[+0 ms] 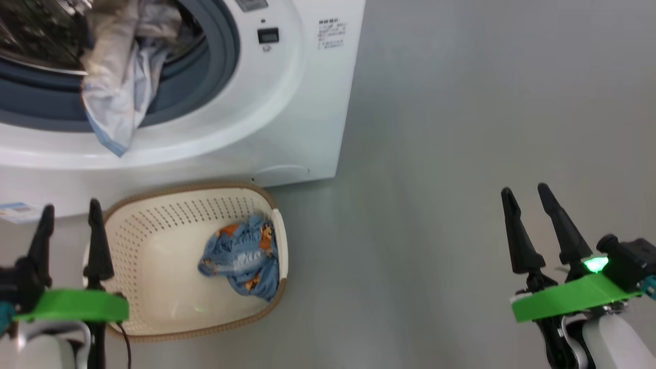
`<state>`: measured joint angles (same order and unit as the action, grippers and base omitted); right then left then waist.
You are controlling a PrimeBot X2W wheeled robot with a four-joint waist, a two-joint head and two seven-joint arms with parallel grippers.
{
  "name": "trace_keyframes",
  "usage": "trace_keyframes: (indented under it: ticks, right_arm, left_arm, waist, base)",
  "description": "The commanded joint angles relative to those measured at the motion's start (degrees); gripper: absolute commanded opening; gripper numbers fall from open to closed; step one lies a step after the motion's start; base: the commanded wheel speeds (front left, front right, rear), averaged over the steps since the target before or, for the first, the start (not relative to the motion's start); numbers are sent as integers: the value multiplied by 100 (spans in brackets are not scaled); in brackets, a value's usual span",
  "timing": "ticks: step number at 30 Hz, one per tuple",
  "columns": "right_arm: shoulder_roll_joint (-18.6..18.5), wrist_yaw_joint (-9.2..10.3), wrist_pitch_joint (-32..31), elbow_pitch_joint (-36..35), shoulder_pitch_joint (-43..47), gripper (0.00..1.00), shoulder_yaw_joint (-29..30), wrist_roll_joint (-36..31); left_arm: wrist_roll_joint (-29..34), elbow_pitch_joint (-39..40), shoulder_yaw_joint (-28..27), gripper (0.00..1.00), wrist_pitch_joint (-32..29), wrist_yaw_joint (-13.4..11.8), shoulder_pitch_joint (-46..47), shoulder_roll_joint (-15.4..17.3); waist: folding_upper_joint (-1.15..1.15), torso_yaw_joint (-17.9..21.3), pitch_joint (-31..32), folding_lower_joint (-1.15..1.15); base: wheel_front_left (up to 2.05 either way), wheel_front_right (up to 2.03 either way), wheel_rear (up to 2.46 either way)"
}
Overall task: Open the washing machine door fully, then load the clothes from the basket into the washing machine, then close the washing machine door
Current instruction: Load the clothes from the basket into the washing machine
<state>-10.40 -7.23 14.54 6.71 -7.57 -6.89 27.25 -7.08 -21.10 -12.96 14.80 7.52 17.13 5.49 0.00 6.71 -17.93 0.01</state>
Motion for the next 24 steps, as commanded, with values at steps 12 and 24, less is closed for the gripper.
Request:
trace_keyframes:
  ticks: [12,24]
  right_arm:
    - [215,-25,46,-184,-802,100,-262,-60]
    - [291,-25,46,-192,-957,100,-297,-51]
  left_arm:
    - [-103,-1281,-117,100,19,-5,1829,811]
    - [-222,-2172,62,100,19,-4,2640,1141]
  waist:
    - [0,296,-1405,-1]
    - [0,418,-1644,-1]
  base:
    - [0,0,0]
    - [0,0,0]
